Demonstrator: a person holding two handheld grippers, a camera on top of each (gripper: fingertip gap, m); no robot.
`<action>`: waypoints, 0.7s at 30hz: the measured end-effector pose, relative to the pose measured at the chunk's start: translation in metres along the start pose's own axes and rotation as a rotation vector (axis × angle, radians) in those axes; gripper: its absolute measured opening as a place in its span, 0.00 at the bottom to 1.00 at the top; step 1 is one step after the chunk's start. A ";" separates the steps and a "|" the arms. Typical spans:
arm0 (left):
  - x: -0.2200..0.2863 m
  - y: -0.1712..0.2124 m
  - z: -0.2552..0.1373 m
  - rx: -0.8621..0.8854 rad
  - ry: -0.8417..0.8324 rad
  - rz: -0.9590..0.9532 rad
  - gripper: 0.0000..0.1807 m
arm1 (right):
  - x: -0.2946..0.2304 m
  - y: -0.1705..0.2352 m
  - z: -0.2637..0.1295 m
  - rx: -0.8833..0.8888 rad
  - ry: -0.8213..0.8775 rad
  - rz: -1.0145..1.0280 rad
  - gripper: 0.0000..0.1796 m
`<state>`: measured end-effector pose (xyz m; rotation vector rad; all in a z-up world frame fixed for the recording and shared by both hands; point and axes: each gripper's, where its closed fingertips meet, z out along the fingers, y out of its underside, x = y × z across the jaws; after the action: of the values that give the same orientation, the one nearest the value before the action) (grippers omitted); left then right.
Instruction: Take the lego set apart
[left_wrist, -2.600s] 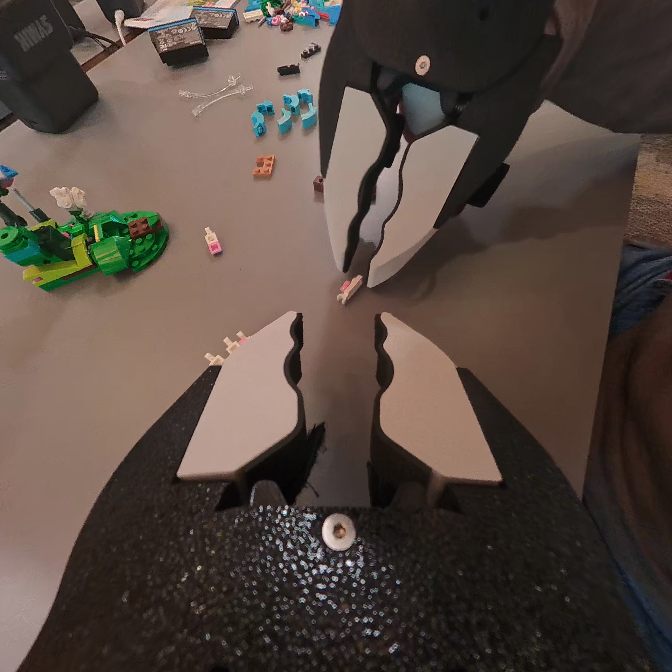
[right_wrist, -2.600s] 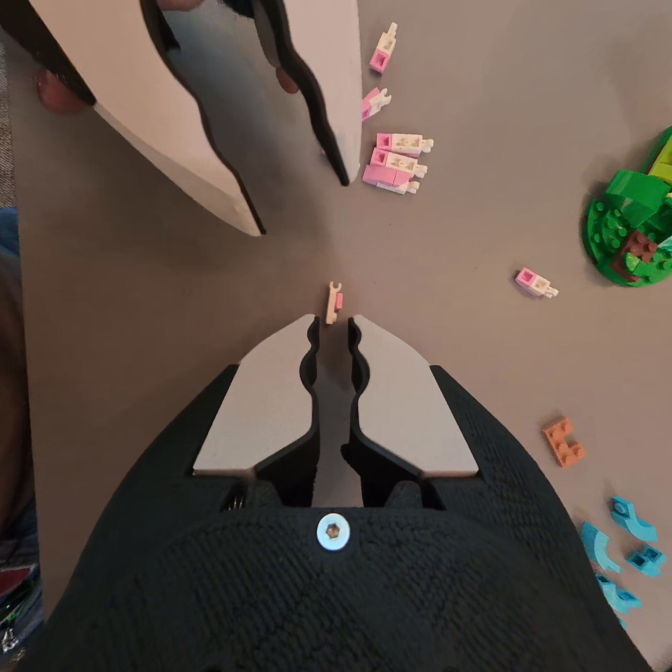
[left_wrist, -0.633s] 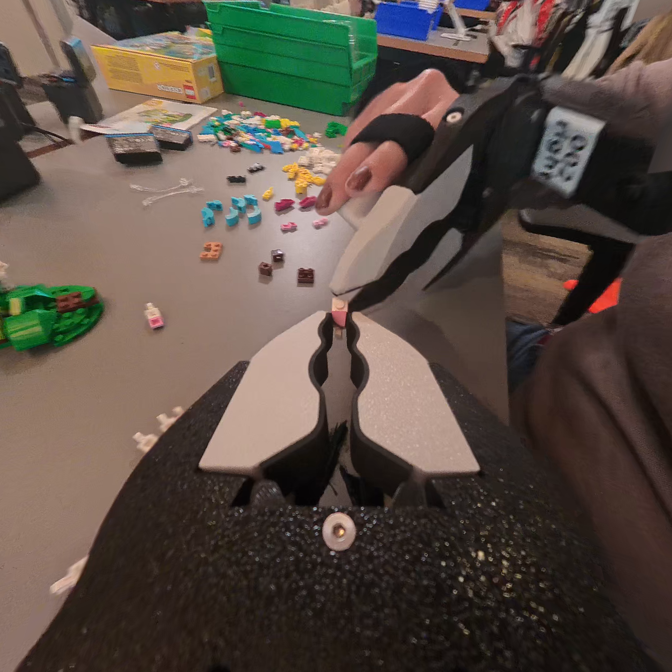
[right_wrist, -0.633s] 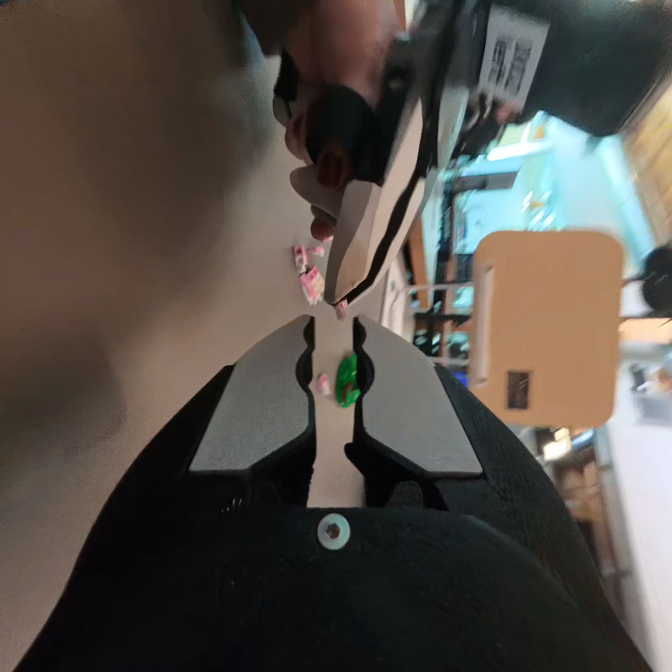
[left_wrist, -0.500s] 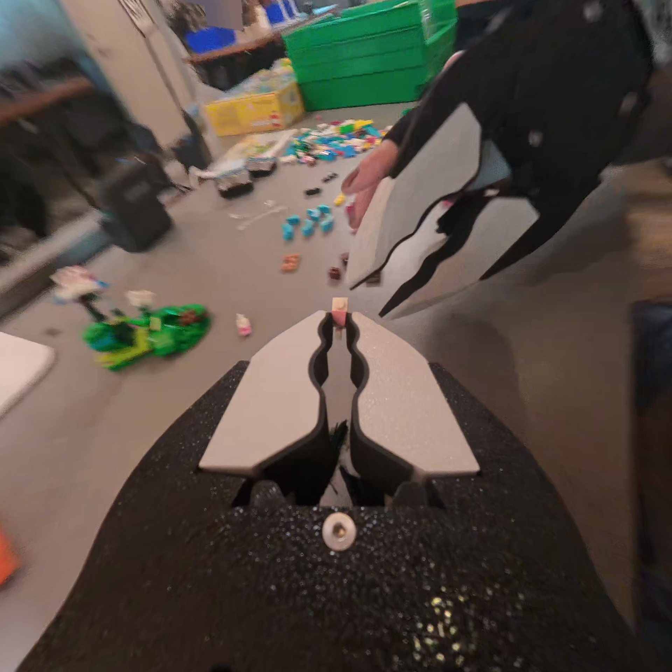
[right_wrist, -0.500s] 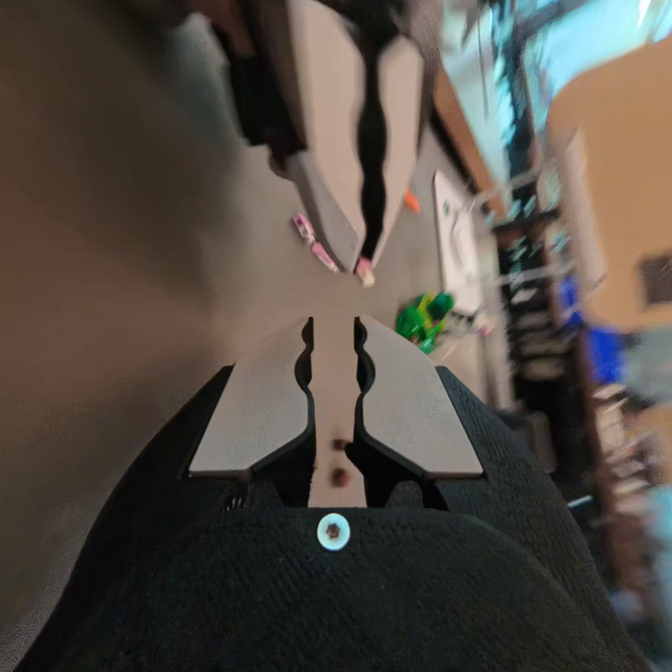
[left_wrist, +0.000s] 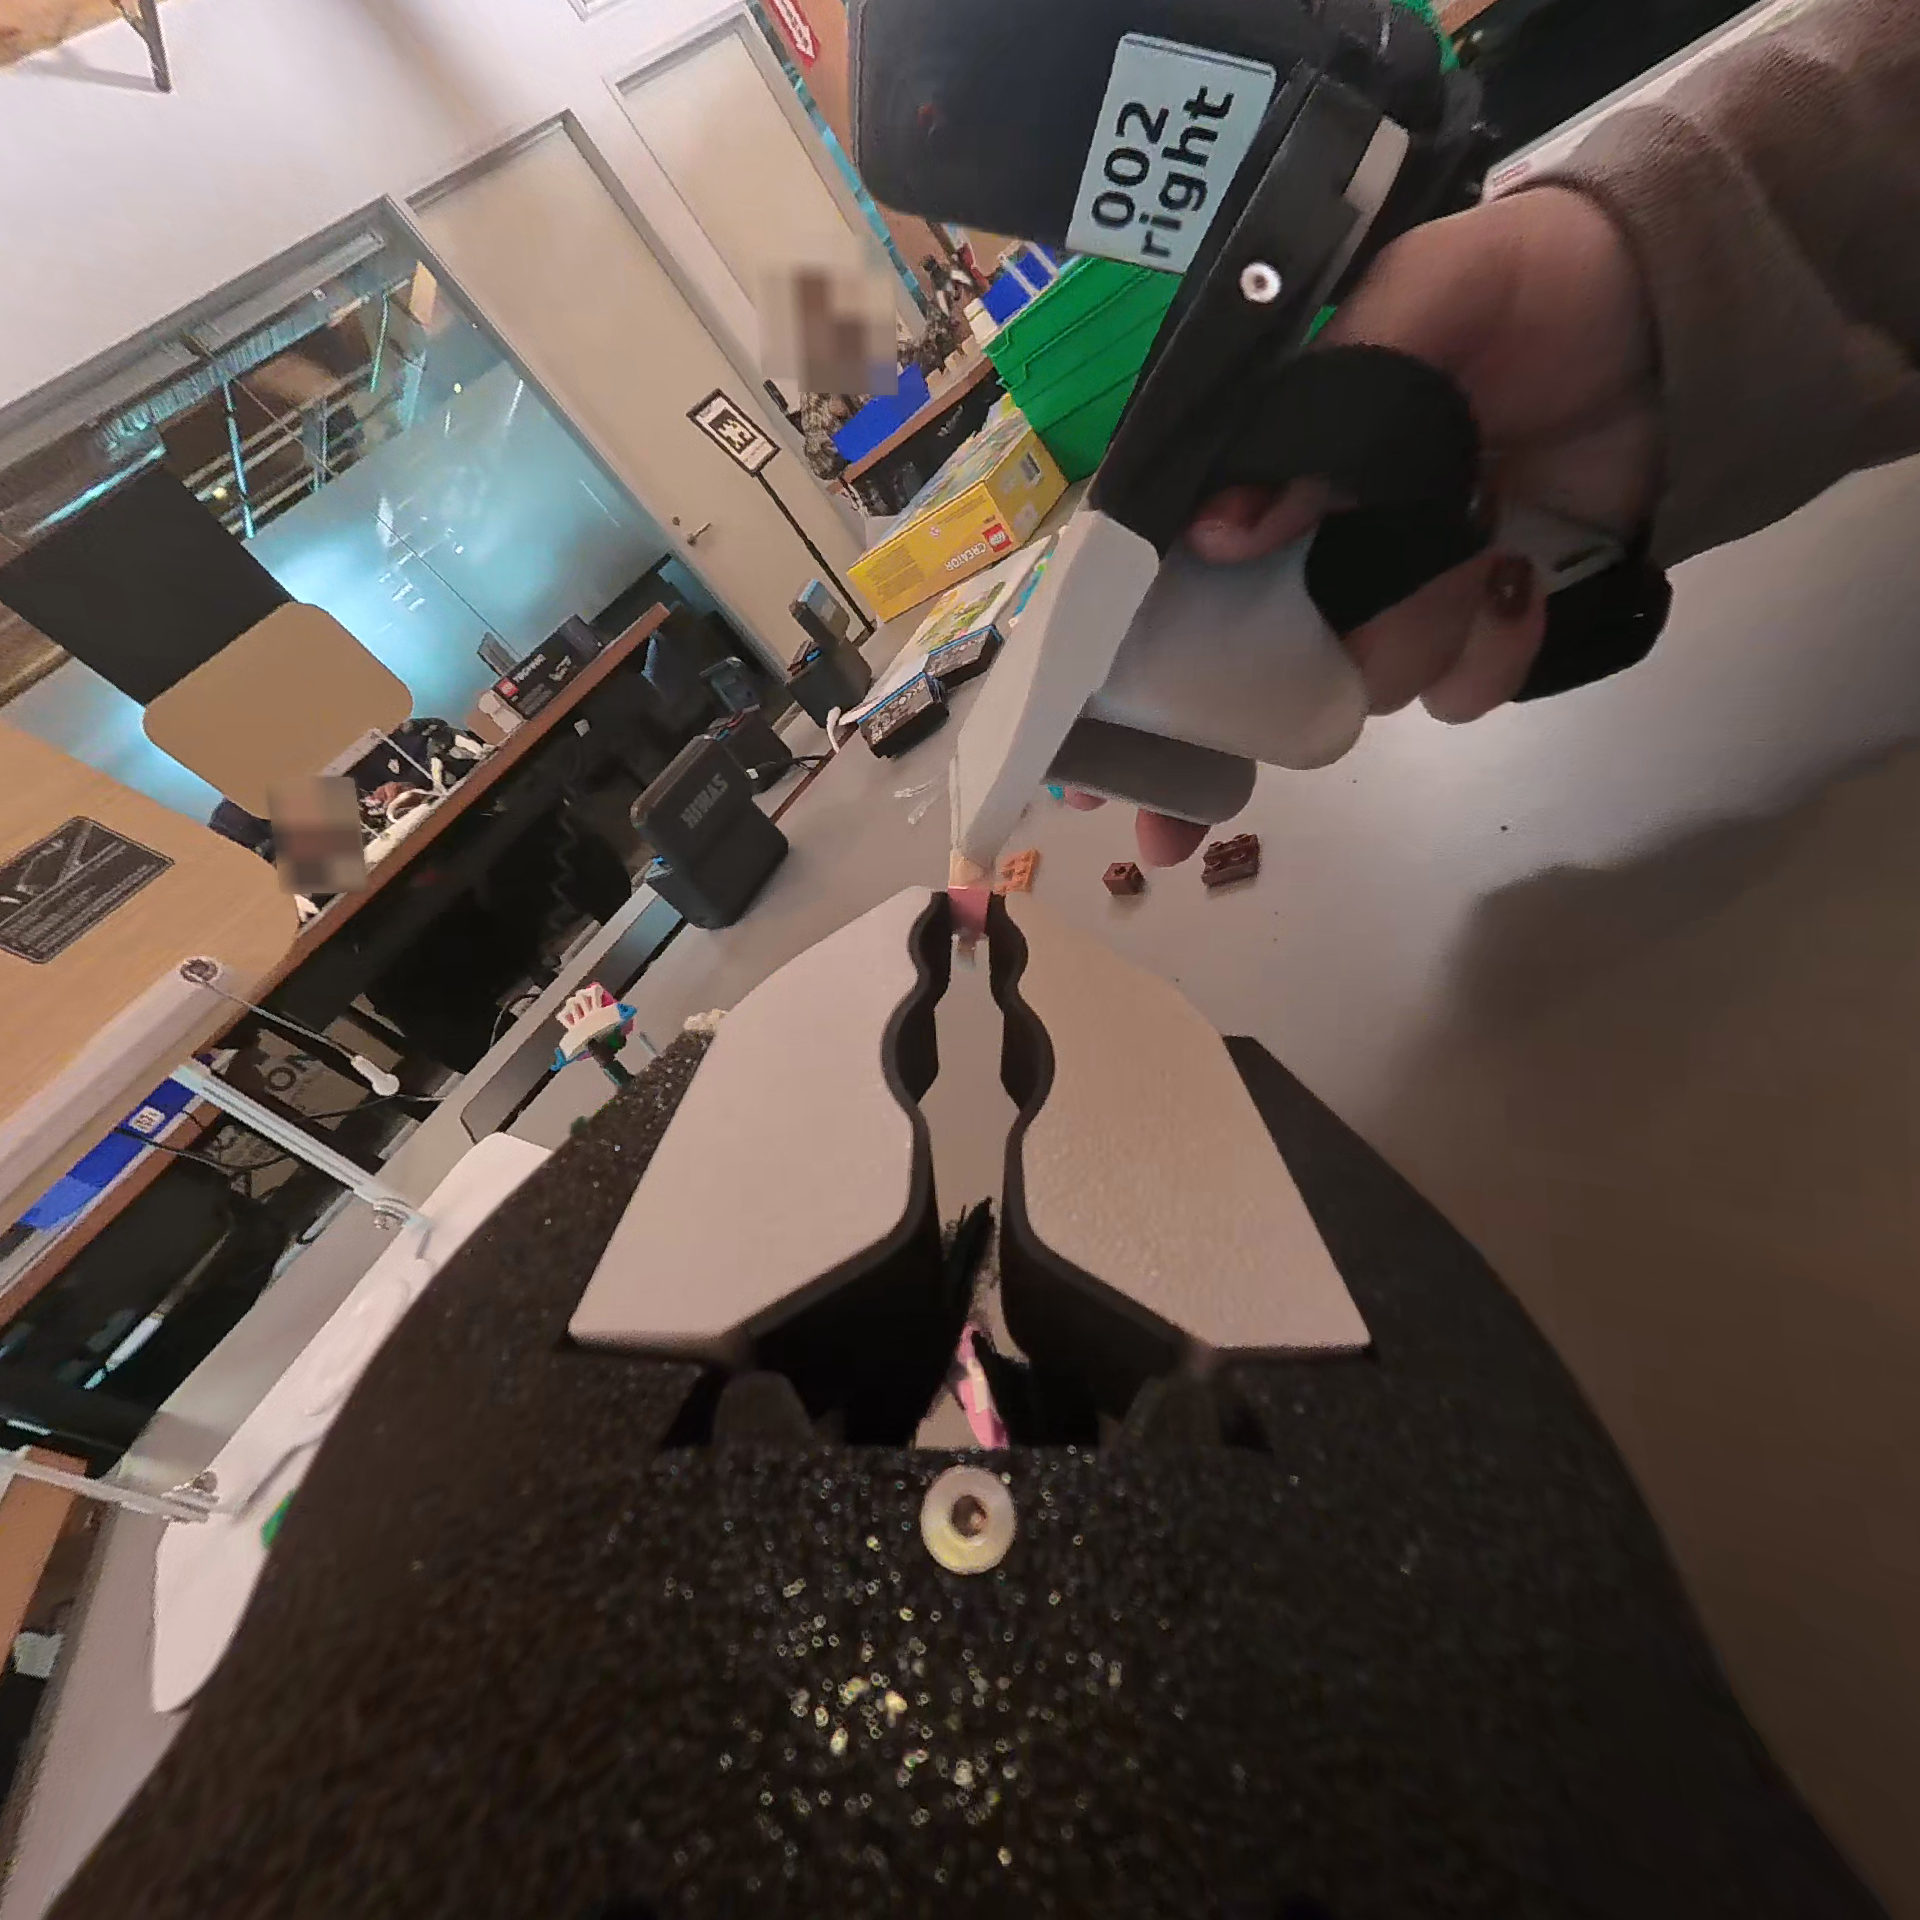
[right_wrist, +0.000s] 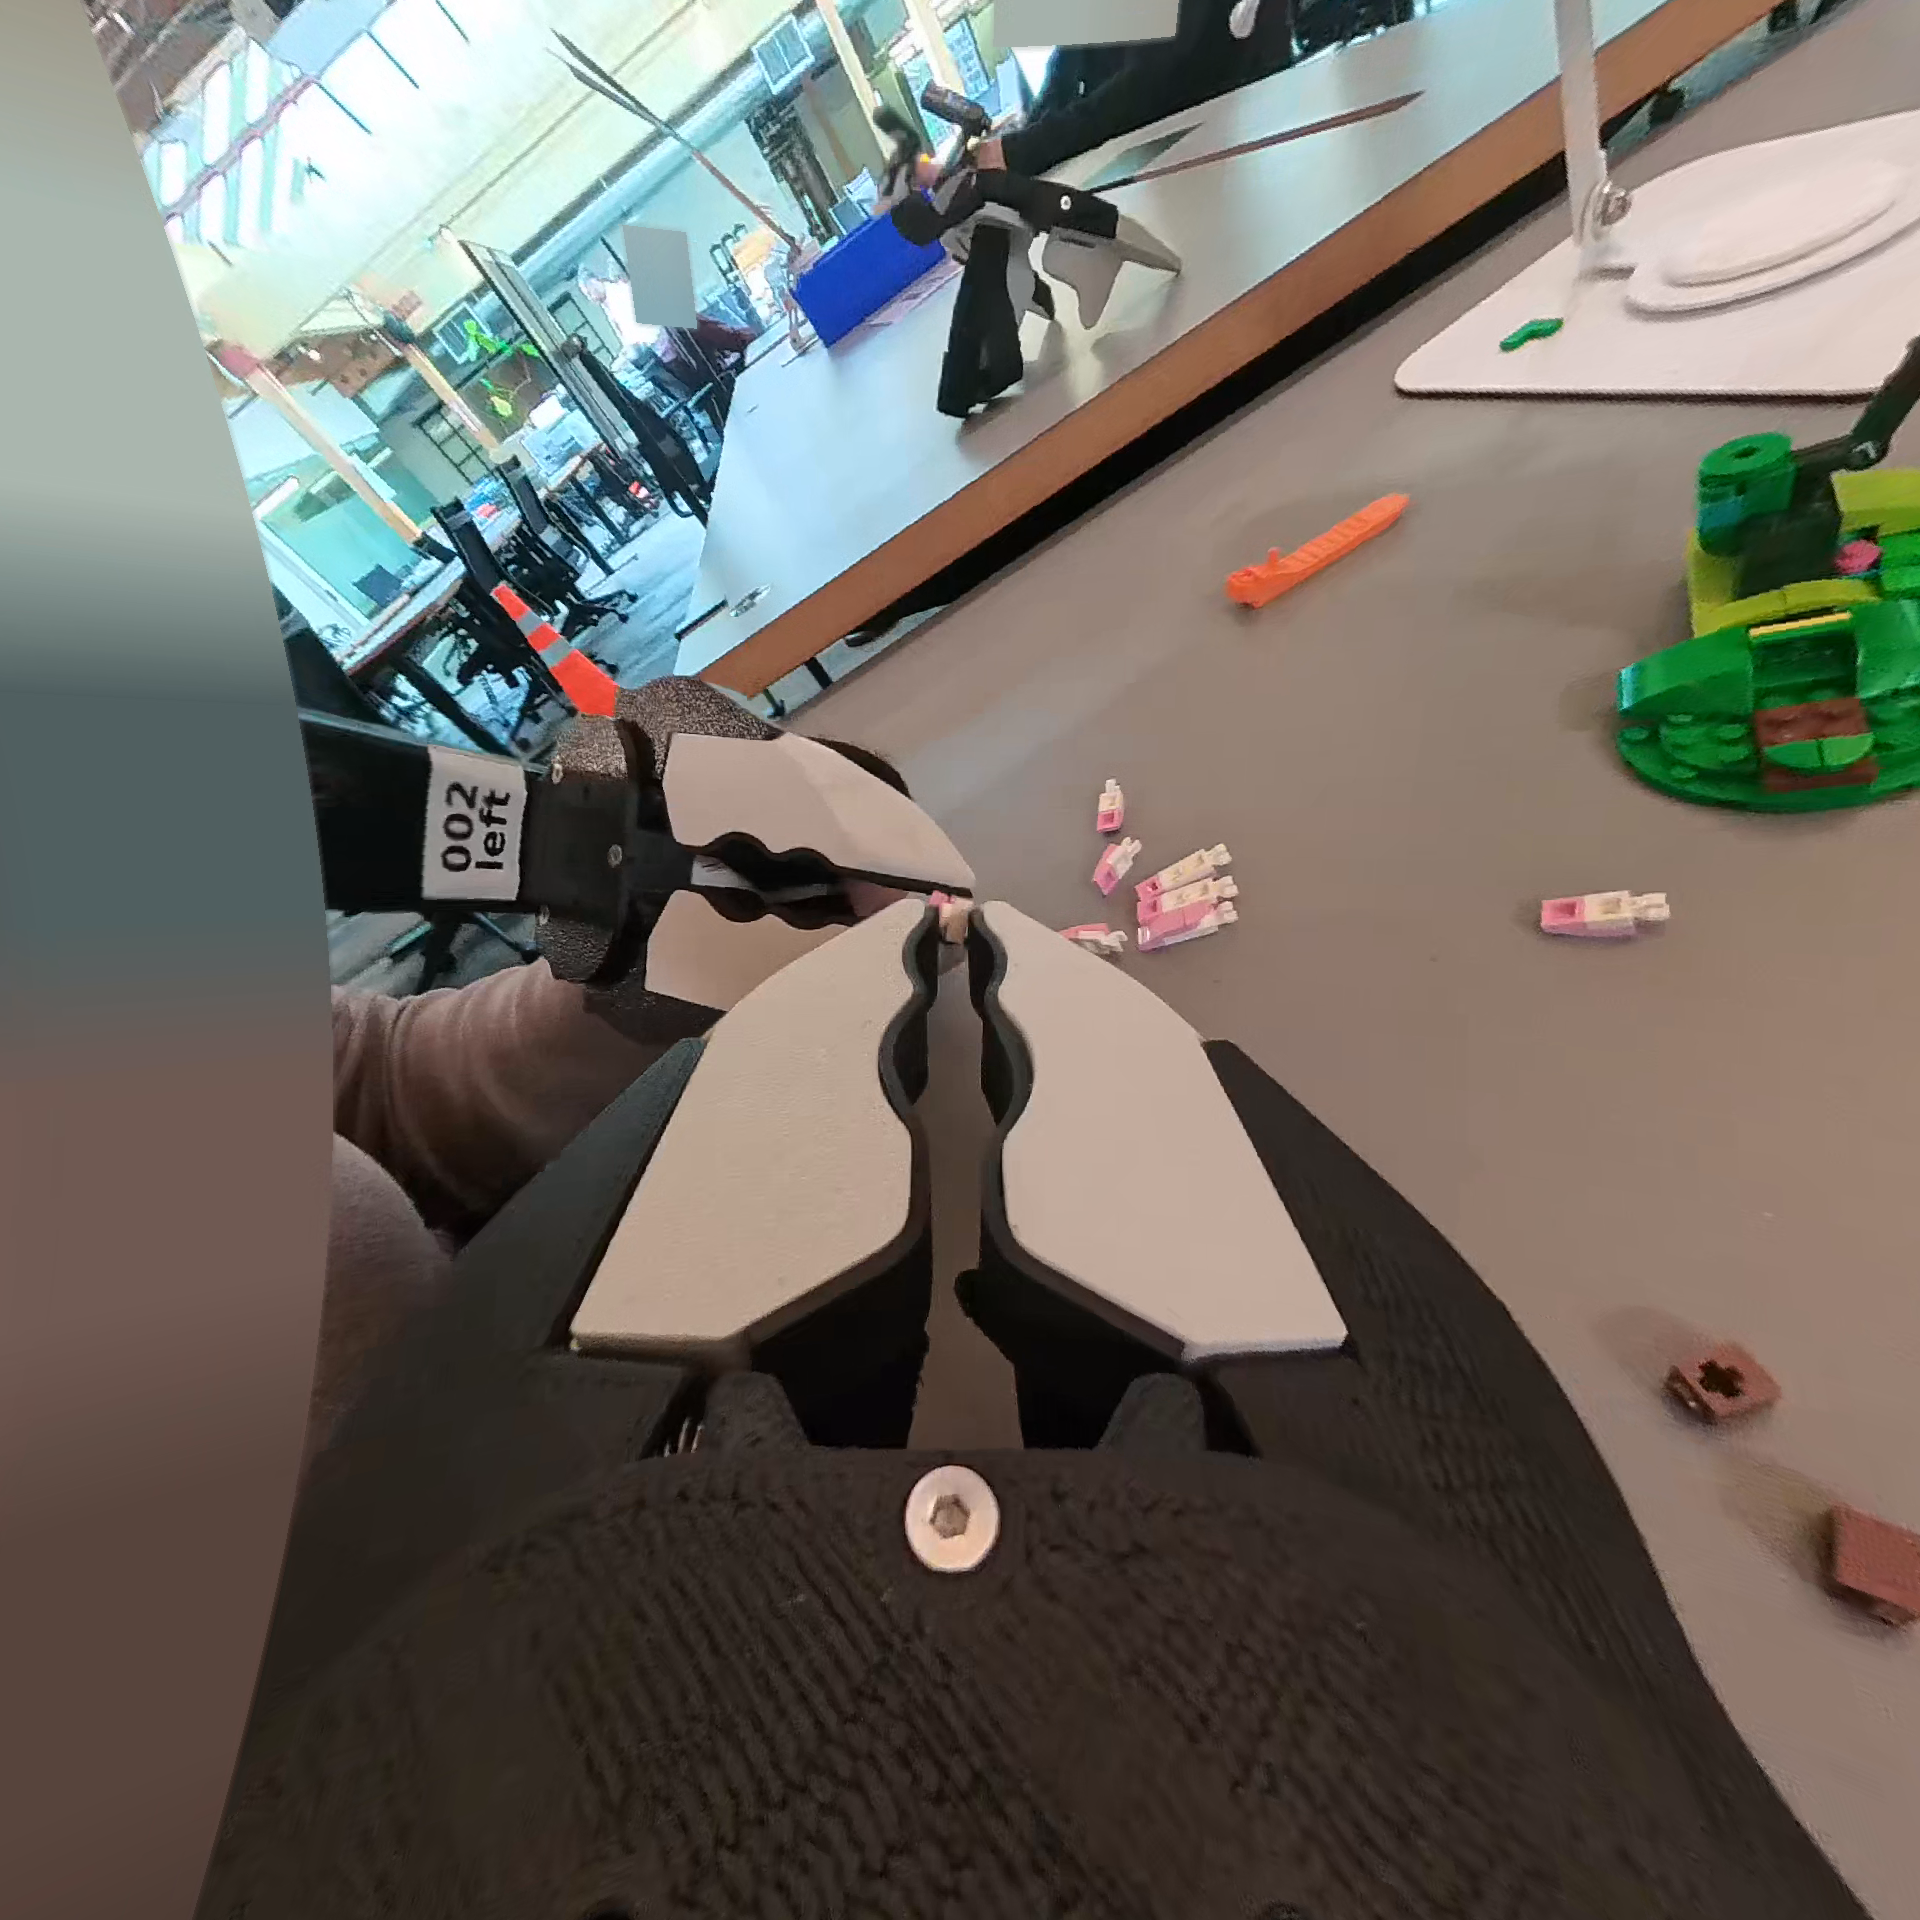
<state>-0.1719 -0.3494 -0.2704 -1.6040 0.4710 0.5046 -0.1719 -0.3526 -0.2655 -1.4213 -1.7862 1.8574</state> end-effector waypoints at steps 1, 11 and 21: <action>-0.001 -0.001 0.000 0.001 -0.007 0.016 0.04 | -0.001 -0.001 0.000 0.004 -0.004 0.004 0.02; 0.000 0.005 0.006 -0.043 -0.041 -0.002 0.04 | 0.006 0.001 0.003 -0.008 0.027 0.009 0.01; 0.000 0.006 0.009 -0.046 -0.095 0.074 0.06 | 0.014 0.002 0.001 -0.039 0.088 -0.006 0.01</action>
<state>-0.1761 -0.3412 -0.2759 -1.6027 0.4510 0.6491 -0.1790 -0.3433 -0.2741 -1.4854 -1.7922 1.7385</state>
